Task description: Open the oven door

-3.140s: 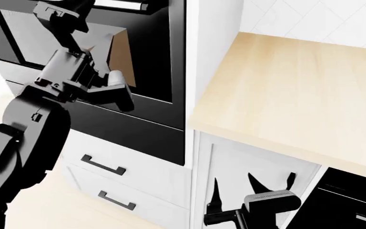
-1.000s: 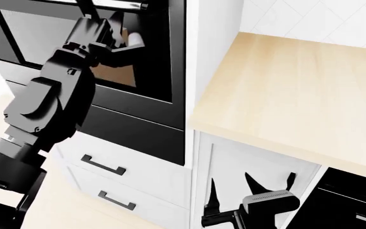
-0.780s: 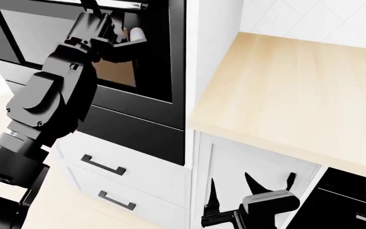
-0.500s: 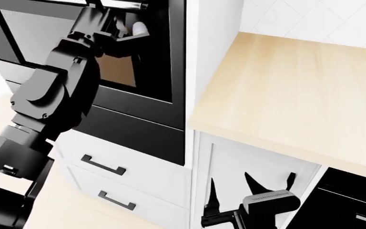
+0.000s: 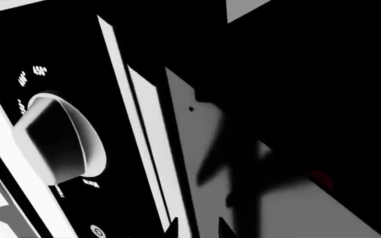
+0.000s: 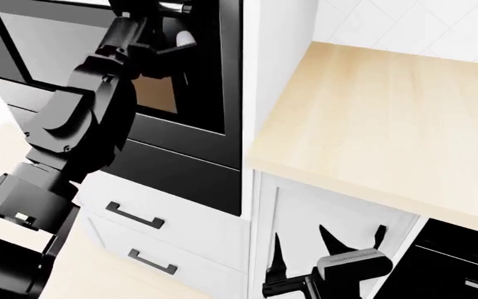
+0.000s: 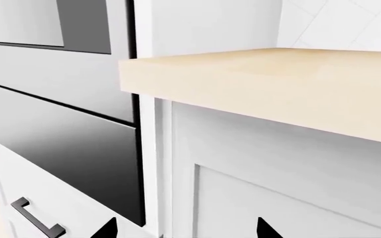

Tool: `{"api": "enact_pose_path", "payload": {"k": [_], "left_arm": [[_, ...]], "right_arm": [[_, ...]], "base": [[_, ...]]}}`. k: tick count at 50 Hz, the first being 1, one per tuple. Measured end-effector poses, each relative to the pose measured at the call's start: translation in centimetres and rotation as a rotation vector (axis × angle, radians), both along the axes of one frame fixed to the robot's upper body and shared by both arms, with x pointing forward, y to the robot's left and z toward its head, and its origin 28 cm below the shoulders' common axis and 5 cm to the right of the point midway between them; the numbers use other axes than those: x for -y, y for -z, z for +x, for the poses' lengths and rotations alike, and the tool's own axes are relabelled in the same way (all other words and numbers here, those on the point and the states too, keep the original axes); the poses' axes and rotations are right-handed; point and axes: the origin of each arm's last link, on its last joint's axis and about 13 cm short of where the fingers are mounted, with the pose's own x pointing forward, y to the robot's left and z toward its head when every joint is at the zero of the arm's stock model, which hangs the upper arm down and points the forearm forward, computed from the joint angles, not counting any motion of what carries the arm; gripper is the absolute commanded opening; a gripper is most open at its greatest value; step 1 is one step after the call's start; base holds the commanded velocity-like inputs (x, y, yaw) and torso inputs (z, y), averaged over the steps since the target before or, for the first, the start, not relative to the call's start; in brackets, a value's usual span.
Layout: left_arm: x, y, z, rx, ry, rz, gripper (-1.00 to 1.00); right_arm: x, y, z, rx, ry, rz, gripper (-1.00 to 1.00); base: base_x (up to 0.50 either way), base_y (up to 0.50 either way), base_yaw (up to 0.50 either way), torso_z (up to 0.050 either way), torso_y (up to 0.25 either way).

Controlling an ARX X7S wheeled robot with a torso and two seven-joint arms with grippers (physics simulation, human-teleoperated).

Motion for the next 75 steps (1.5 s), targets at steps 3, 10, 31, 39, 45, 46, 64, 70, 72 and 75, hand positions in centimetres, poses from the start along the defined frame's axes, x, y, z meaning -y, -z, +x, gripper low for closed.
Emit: {"api": "enact_pose_path", "payload": {"k": [3, 10, 31, 39, 45, 46, 64, 70, 72, 75], "left_arm": [[0.0, -0.1, 0.0, -0.004, 0.0, -0.003, -1.0], [0.1, -0.3, -0.1, -0.012, 0.0, -0.007, -1.0], [-0.3, -0.4, -0.9, -0.013, 0.0, 0.003, -1.0], [-0.6, -0.4, -1.5, -0.011, 0.0, 0.01, -1.0], [-0.8, -0.3, -1.8, -0.01, -0.001, 0.019, -1.0], [-0.8, -0.3, -1.9, -0.01, -0.001, 0.019, -1.0], [-1.4, 0.2, -3.0, 0.001, 0.006, 0.025, -1.0], [-1.5, 0.3, -3.3, 0.004, 0.008, 0.025, -1.0], [-1.6, 0.3, -3.4, 0.007, 0.008, 0.025, -1.0], [-1.6, 0.4, -3.5, 0.008, 0.009, 0.026, -1.0]], "right_arm": [[0.0, 0.0, 0.0, 0.0, 0.0, -0.001, 1.0], [0.0, 0.1, 0.0, 0.001, -0.001, -0.003, 1.0], [-0.1, 0.1, 0.0, 0.003, -0.002, -0.009, 1.0], [-0.1, 0.2, 0.0, 0.003, -0.004, -0.011, 1.0], [-0.2, 0.2, 0.0, 0.003, -0.004, -0.012, 1.0], [-0.2, 0.2, 0.0, 0.003, -0.005, -0.012, 1.0], [-0.3, 0.3, 0.0, 0.001, -0.008, -0.016, 1.0], [-0.3, 0.3, 0.0, 0.0, -0.01, -0.016, 1.0], [-0.3, 0.3, -0.1, -0.001, -0.01, -0.016, 1.0], [-0.3, 0.3, -0.1, -0.001, -0.011, -0.016, 1.0]], "base": [[0.0, 0.0, 0.0, 0.0, 0.004], [0.0, 0.0, 0.0, 0.002, 0.006], [0.0, 0.0, 0.0, 0.001, 0.006], [0.0, 0.0, 0.0, 0.003, 0.006], [0.0, 0.0, 0.0, 0.002, 0.008], [0.0, 0.0, 0.0, 0.0, 0.01], [0.0, 0.0, 0.0, 0.001, 0.006], [0.0, 0.0, 0.0, 0.002, 0.006], [0.0, 0.0, 0.0, 0.0, 0.006], [0.0, 0.0, 0.0, 0.003, 0.004]]}}
